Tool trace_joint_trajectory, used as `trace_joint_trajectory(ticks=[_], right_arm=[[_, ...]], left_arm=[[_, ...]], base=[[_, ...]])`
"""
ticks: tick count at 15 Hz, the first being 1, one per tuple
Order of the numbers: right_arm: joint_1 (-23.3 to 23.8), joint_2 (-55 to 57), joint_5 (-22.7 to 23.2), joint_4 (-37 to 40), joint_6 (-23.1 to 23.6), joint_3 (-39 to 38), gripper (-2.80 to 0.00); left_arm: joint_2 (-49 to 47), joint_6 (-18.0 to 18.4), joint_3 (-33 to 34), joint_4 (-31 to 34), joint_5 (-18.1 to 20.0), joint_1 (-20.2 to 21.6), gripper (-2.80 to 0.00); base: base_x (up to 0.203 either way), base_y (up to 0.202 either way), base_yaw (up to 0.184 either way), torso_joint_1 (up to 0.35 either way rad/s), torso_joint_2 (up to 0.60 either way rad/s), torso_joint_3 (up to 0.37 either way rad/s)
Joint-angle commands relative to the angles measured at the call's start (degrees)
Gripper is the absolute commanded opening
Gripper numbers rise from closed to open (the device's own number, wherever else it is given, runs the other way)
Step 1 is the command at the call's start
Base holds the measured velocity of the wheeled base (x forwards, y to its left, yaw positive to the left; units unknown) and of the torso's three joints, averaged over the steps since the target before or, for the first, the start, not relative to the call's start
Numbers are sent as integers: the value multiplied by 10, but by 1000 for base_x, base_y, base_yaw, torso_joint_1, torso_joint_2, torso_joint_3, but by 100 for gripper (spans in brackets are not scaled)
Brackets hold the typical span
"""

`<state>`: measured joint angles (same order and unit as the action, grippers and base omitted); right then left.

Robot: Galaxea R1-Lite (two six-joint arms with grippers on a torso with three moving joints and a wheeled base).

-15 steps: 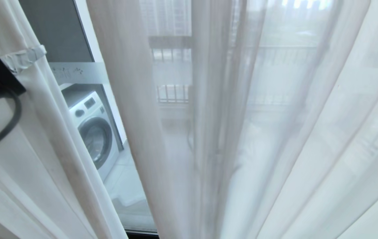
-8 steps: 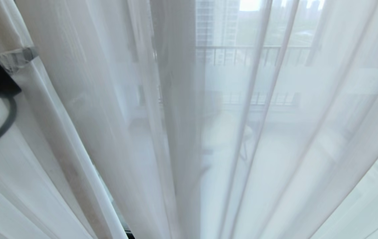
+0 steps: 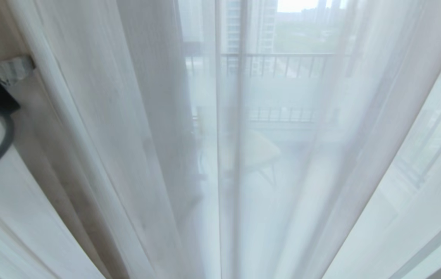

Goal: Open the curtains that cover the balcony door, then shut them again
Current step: Close the inner curtains on both sides

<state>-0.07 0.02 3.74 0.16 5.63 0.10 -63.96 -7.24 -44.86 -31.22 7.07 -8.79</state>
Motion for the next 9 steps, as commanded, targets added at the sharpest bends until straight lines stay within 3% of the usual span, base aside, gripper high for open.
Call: trace_joint_trajectory(ticks=[1, 5, 9], right_arm=[[0, 0, 0, 0, 1, 0, -280], [0, 0, 0, 0, 1, 0, -280], [0, 0, 0, 0, 1, 0, -280]], left_arm=[[0, -1, 0, -2, 1, 0, -280], [2, -1, 5, -2, -6, 1, -280], [2, -1, 1, -2, -7, 2, -280]], base=[[0, -191, 2, 10, 4, 0], [0, -142, -2, 2, 2, 2], [0, 0, 0, 0, 0, 0]])
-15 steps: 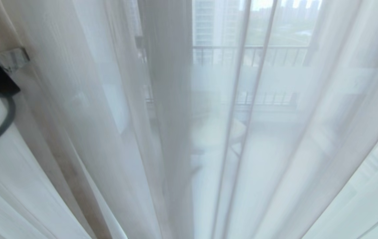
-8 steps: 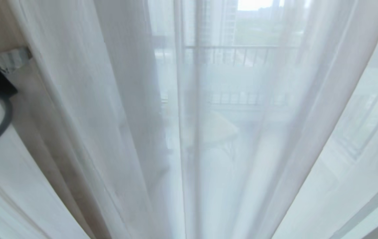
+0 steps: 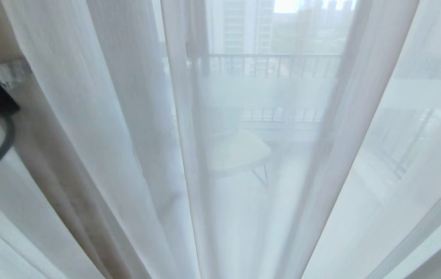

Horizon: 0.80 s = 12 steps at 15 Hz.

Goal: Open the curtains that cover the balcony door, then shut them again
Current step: Close the inner curtains on both sides

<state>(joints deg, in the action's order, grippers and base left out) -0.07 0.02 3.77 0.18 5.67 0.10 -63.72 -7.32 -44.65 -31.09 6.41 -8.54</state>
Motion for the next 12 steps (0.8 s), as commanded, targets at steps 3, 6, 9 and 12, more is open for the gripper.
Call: trace_joint_trajectory(ticks=[3, 6, 9, 12], right_arm=[[0, 0, 0, 0, 0, 0, -280], [0, 0, 0, 0, 0, 0, -280], [0, 0, 1, 0, 0, 0, -280], [0, 0, 0, 0, 0, 0, -280]], left_arm=[[3, -1, -5, -4, -1, 0, -280], [26, -1, -4, 18, 1, 9, -280], [46, -2, -31, 65, 2, 9, -280], [44, -2, -82, 87, 4, 6, -280]], base=[[0, 0, 0, 0, 0, 0], [0, 0, 0, 0, 0, 0], [0, 0, 0, 0, 0, 0], [0, 0, 0, 0, 0, 0]])
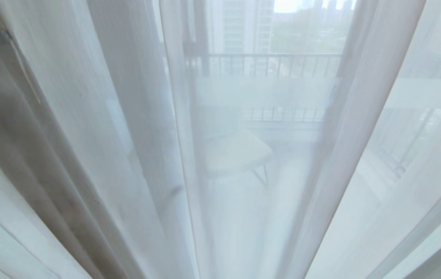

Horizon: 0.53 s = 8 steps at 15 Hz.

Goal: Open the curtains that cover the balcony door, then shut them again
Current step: Close the inner curtains on both sides

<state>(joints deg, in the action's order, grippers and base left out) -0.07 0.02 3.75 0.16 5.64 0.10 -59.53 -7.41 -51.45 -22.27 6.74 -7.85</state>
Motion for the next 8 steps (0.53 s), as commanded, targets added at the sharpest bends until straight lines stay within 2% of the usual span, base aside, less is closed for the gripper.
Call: trace_joint_trajectory(ticks=[1, 4, 8], right_arm=[[0, 0, 0, 0, 1, 0, -280], [0, 0, 0, 0, 1, -1, -280], [0, 0, 0, 0, 1, 0, -280]], left_arm=[[-2, 0, -38, 16, 2, -5, -280], [-35, 0, -95, 57, 3, -46, -280], [-91, 0, -158, 62, -3, -114, -280]], base=[[0, 0, 0, 0, 0, 0], [0, 0, 0, 0, 0, 0], [0, 0, 0, 0, 0, 0]])
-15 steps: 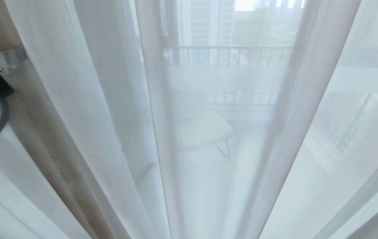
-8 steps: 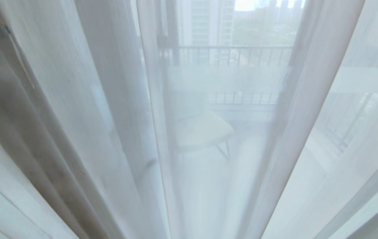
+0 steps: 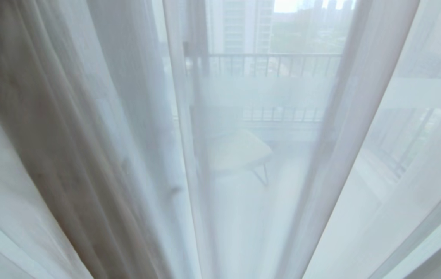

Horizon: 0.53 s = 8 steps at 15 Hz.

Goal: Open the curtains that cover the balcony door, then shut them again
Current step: Close the inner curtains on both sides

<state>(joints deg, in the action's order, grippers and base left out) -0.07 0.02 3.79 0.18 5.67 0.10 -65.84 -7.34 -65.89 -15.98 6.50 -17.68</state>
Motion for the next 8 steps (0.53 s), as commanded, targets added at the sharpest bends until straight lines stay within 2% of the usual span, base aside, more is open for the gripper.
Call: trace_joint_trajectory(ticks=[1, 5, 8], right_arm=[[0, 0, 0, 0, 0, 0, -280], [0, 0, 1, 0, 0, 0, -280], [0, 0, 0, 0, 0, 0, -280]], left_arm=[[-36, 0, -22, -1, -1, -30, -280], [-74, 0, -29, -1, -2, -113, -280], [-103, 0, -29, -2, -3, -159, -280]], base=[[0, 0, 0, 0, 0, 0], [0, 0, 0, 0, 0, 0], [0, 0, 0, 0, 0, 0]])
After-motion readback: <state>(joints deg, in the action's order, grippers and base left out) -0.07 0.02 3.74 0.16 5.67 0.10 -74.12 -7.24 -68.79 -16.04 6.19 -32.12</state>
